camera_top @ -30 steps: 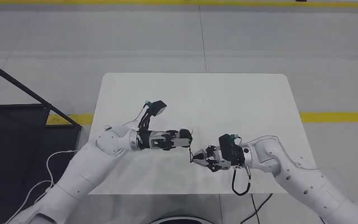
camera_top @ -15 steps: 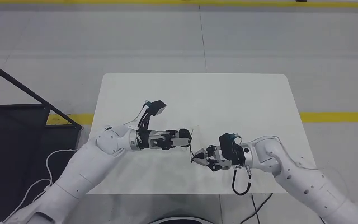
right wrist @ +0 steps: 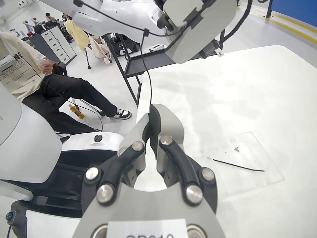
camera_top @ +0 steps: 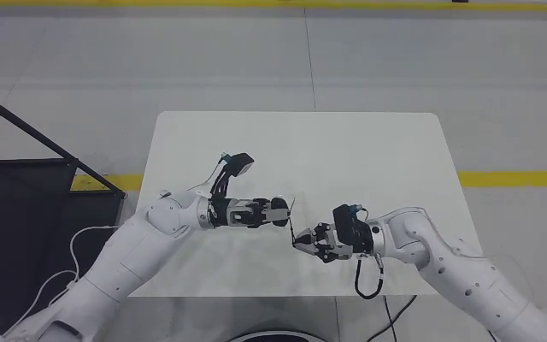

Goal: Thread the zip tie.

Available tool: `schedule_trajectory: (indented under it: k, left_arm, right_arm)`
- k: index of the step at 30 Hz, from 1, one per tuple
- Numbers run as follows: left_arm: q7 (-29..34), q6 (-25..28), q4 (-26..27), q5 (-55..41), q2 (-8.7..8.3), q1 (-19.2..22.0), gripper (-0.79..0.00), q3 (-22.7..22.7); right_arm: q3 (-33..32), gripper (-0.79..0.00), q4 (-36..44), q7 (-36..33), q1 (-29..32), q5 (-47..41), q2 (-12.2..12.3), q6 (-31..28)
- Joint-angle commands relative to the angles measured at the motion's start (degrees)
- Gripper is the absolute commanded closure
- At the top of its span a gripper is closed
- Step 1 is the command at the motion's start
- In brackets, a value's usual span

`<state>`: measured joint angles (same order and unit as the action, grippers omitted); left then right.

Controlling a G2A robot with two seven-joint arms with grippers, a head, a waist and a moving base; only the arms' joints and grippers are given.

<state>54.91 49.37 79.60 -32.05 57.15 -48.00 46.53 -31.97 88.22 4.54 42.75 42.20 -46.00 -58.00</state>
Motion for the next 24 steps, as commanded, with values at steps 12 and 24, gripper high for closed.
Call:
schedule_trajectory:
  k: [12,24]
  left_arm:
    - [-1.8,1.8,-3.2,1.3,-0.24,0.4,0.0,0.7]
    - [-2.7,2.4,-5.4,3.5,0.08,0.0,0.0,2.2]
  right_arm:
    - [-2.6,0.0,1.0,5.3,1.6,4.1,0.8,0.0]
    - [-7.0,0.0,2.6,13.2,5.7,11.1,1.9,0.0]
